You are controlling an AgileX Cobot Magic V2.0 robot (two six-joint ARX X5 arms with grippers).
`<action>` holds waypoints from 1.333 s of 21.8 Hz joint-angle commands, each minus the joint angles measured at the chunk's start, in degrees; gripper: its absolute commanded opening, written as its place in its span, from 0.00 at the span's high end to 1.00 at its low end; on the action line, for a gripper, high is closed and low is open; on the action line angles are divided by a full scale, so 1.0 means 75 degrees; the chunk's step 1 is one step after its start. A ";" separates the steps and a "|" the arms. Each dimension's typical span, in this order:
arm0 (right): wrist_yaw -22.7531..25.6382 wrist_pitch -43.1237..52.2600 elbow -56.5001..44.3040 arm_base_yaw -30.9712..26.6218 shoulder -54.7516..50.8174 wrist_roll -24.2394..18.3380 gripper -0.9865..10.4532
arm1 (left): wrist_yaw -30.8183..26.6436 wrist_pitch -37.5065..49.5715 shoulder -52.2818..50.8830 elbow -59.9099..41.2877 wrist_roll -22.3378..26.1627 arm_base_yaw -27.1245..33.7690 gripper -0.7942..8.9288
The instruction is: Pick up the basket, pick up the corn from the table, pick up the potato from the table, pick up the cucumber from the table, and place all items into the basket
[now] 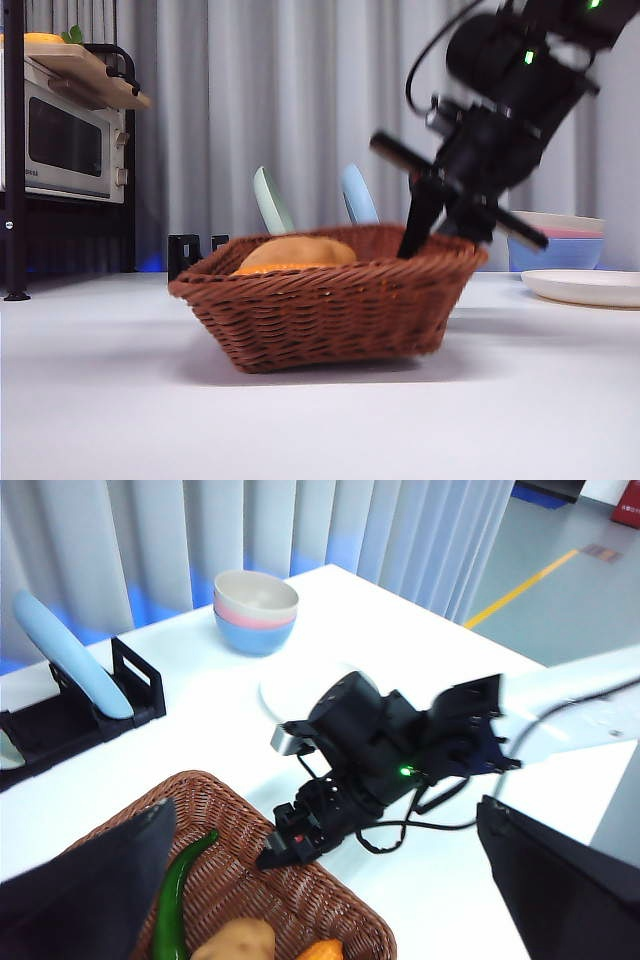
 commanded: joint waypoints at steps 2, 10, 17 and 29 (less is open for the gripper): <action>-0.0035 0.0052 -0.0003 0.0015 0.0286 0.0090 0.88 | -0.0006 -0.0326 -0.0119 0.0015 -0.0047 -0.0009 0.40; 0.0166 -0.0073 -0.0003 -0.0254 -0.0423 -0.0493 0.45 | -0.0198 -0.0574 -0.0122 0.0015 0.0621 -0.0009 0.40; 0.0181 -0.0950 -0.0003 -0.0449 -0.3383 -0.2296 0.55 | -0.3832 -0.1478 -0.0178 -0.0015 0.1784 0.0020 0.80; 0.0973 -0.1148 -0.0525 -0.0248 -0.5936 -0.3523 0.92 | -0.3587 -0.0434 -0.1151 -0.1542 0.2171 0.0020 0.93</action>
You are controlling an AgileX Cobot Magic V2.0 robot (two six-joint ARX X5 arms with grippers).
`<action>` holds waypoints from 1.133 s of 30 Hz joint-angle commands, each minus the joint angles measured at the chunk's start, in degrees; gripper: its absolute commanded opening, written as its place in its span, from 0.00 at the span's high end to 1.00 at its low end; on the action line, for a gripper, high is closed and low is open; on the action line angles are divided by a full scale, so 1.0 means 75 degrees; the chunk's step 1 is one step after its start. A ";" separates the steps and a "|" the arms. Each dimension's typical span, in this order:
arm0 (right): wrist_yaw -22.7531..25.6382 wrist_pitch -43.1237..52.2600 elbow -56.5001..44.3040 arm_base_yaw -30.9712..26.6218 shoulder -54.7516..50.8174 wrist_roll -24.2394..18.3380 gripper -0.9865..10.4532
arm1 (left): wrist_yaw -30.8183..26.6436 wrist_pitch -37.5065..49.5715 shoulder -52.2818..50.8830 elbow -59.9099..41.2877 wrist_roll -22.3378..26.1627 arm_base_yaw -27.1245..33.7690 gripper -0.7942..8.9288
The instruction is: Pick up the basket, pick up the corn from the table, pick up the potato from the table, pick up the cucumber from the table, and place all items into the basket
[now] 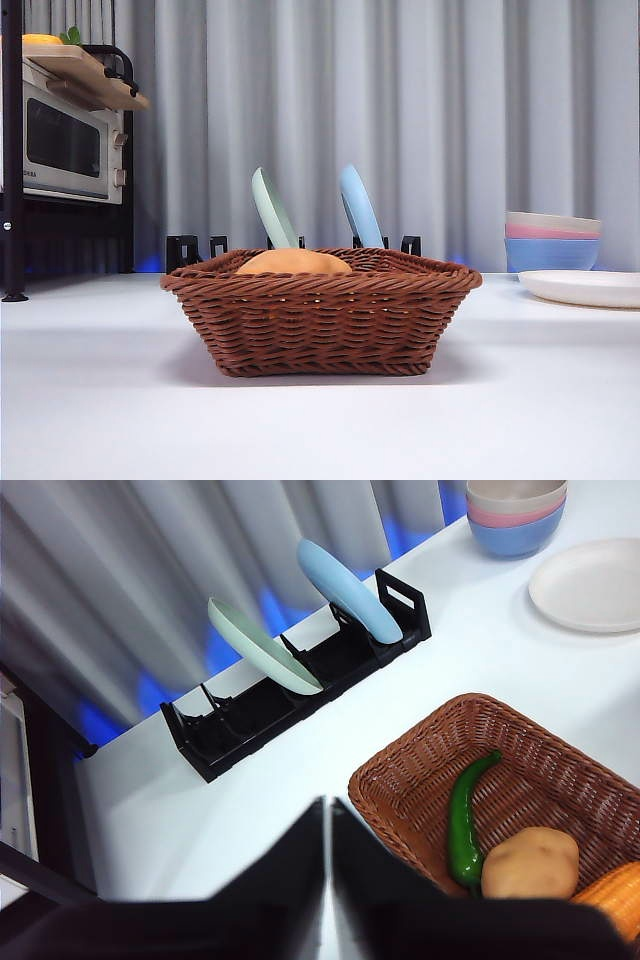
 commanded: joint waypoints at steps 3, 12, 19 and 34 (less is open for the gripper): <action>0.0347 0.0635 -0.1329 0.0391 -0.0968 -0.0280 0.92 | 0.0341 0.0944 -0.0982 -0.1935 0.0082 0.0015 0.93; 0.1676 0.1466 -0.3573 0.1154 -0.3010 0.0119 0.91 | 0.0527 0.2658 -0.3188 -0.5202 -0.0583 0.0015 0.93; 0.2200 0.1064 -0.3570 0.1128 -0.3013 0.0326 0.91 | 0.0527 0.1635 -0.3244 -0.5202 -0.0915 0.0015 0.92; 0.2247 0.1058 -0.3570 0.1128 -0.2981 0.0326 0.91 | 0.0592 0.1364 -0.3689 -0.5214 -0.0723 0.0396 0.92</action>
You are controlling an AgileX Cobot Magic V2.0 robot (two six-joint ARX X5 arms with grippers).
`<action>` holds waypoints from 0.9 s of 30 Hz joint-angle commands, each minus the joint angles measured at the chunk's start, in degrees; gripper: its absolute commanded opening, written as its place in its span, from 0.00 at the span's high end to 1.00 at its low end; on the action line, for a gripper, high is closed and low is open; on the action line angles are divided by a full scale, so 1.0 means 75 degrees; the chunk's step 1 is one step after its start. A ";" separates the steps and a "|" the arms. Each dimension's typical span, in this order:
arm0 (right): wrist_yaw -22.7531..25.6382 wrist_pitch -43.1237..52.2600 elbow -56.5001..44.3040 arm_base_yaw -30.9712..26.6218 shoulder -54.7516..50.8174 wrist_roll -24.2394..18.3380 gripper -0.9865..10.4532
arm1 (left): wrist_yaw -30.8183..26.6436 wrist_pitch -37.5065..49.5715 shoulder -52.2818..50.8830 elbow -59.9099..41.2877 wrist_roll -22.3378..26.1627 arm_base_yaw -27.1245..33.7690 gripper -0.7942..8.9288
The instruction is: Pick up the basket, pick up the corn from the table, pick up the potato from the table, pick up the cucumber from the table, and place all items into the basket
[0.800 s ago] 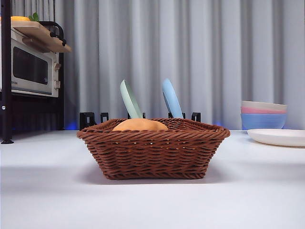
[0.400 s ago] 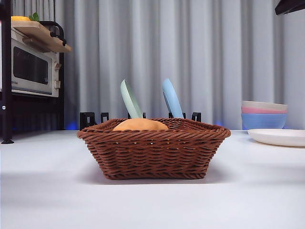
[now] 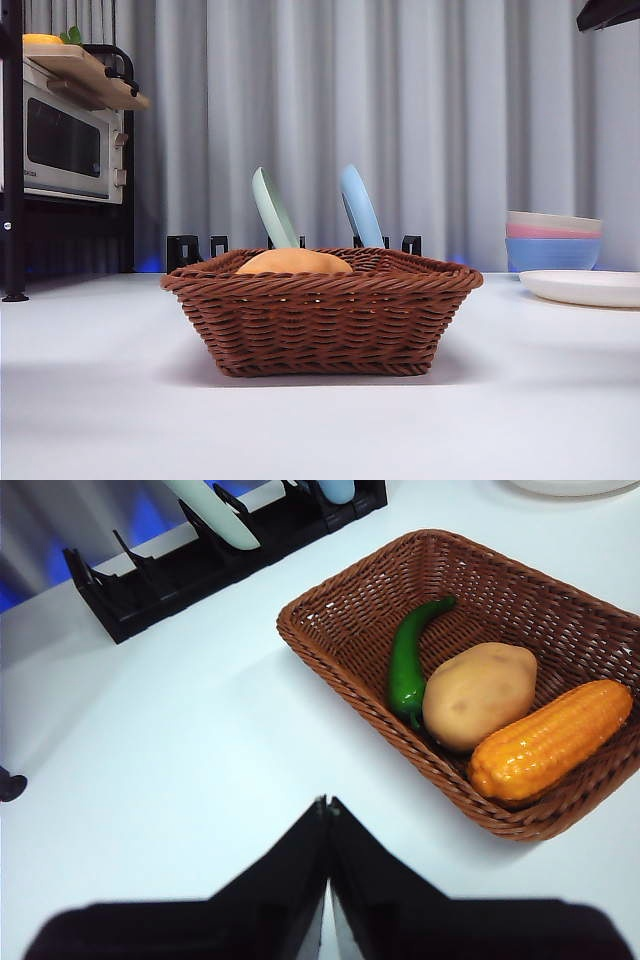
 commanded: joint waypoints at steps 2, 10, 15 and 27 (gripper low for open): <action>0.0023 0.0050 -0.0058 0.0006 0.0000 0.0070 0.91 | 0.0440 0.0052 -0.0548 -0.0064 0.0055 0.0679 0.92; 0.0023 0.0050 -0.0058 0.0006 0.0000 0.0067 0.91 | 0.1399 0.2110 -0.2194 -0.1737 0.0015 0.3331 0.92; 0.0023 0.0050 -0.0058 0.0006 0.0000 0.0067 0.91 | 0.1990 0.2943 -0.3142 -0.3299 -0.0108 0.4686 0.92; 0.0023 0.0050 -0.0058 0.0006 0.0000 0.0067 0.91 | 0.2235 0.3060 -0.3847 -0.4998 -0.0527 0.5735 0.92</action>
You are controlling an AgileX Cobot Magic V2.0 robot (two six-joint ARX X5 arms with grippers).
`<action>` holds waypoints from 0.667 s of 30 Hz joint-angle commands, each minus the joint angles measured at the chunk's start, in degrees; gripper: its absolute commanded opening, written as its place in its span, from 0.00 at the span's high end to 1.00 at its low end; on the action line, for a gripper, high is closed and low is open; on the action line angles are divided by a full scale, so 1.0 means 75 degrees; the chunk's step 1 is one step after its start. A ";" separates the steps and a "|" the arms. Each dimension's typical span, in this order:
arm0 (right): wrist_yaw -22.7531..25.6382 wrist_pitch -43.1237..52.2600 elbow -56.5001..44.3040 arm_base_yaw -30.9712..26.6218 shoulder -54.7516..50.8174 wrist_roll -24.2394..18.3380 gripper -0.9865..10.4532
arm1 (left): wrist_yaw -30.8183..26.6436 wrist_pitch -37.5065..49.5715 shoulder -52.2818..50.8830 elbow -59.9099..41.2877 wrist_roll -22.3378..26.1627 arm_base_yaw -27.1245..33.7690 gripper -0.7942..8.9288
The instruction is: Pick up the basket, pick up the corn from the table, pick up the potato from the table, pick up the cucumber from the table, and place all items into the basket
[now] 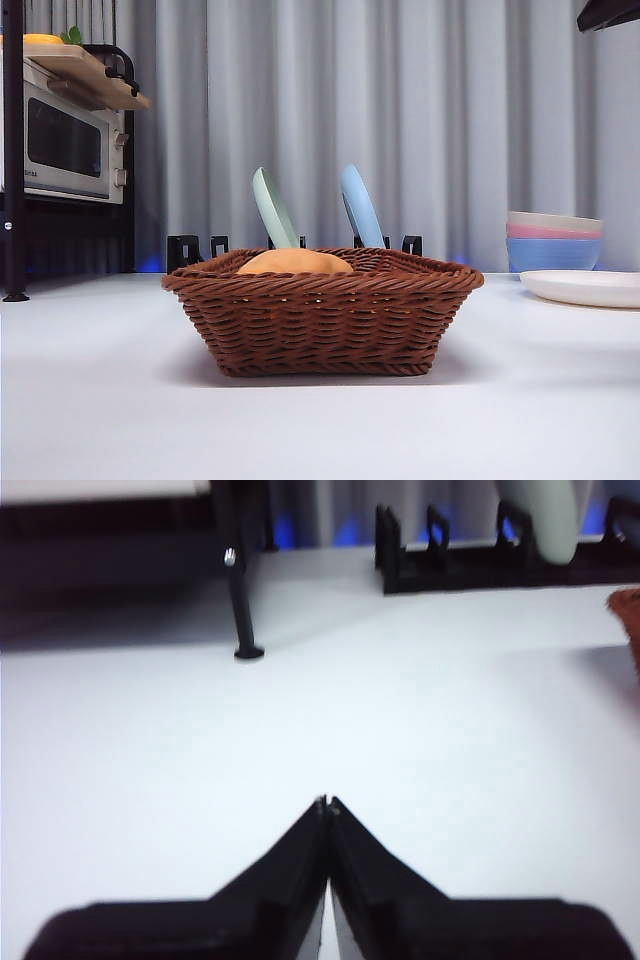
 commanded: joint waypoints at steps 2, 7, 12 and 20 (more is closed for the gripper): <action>0.0023 0.0044 -0.0058 0.0006 0.0003 0.0052 0.91 | 0.0029 0.0023 -0.0076 -0.0134 -0.0367 0.0041 0.92; 0.0023 0.0041 -0.0058 0.0006 0.0003 0.0052 0.91 | -0.0003 0.0041 -0.0070 -0.0128 -0.0408 0.0041 0.92; 0.0023 0.0041 -0.0058 0.0006 0.0003 0.0052 0.91 | -0.0003 0.0041 -0.0070 -0.0128 -0.0408 0.0041 0.92; 0.0023 0.0041 -0.0058 0.0006 0.0003 0.0050 0.91 | 0.0000 0.0041 -0.0070 -0.0128 -0.0408 0.0041 0.92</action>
